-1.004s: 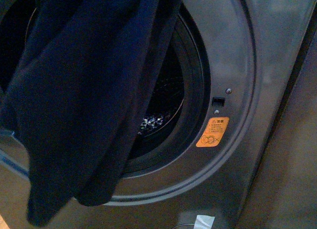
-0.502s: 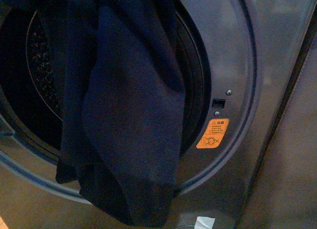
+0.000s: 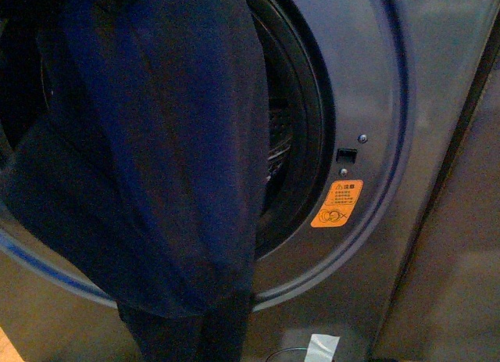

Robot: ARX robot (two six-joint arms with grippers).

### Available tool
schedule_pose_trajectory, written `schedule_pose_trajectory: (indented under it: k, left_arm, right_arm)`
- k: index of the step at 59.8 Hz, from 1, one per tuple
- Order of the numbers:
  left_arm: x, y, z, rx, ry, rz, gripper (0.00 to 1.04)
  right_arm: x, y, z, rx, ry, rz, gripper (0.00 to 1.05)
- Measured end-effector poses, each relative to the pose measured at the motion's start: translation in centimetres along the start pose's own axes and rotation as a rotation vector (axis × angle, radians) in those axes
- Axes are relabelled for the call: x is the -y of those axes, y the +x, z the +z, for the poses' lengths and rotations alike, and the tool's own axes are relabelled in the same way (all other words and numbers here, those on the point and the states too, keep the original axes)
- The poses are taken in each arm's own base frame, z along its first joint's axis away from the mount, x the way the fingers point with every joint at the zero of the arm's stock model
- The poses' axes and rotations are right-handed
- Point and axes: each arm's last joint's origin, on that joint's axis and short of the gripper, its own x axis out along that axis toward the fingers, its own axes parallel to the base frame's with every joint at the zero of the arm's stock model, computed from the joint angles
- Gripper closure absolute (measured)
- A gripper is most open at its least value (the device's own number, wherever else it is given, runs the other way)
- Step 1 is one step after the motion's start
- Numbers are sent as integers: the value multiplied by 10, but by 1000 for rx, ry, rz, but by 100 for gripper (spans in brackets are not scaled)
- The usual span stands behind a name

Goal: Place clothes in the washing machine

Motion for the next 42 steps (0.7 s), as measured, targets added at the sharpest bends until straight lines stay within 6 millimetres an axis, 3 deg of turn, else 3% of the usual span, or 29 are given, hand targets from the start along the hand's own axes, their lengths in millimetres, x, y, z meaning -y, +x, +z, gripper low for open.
schedule_pose_trajectory:
  k: [17, 23, 33, 42]
  left_arm:
    - [-9, 16, -81, -177, -36, 239, 98]
    - [-8, 22, -104, -216, -48, 275, 98]
    - [0, 39, -134, -253, -62, 296, 98]
    - [5, 61, -151, -279, -52, 305, 98]
  right_arm:
    - [2, -9, -11, 38, -56, -25, 9]
    - [8, -14, -27, 119, -158, -107, 24]
    - [27, -14, -74, 131, -229, -133, 54]
    - [45, -9, -111, 102, -249, -104, 82]
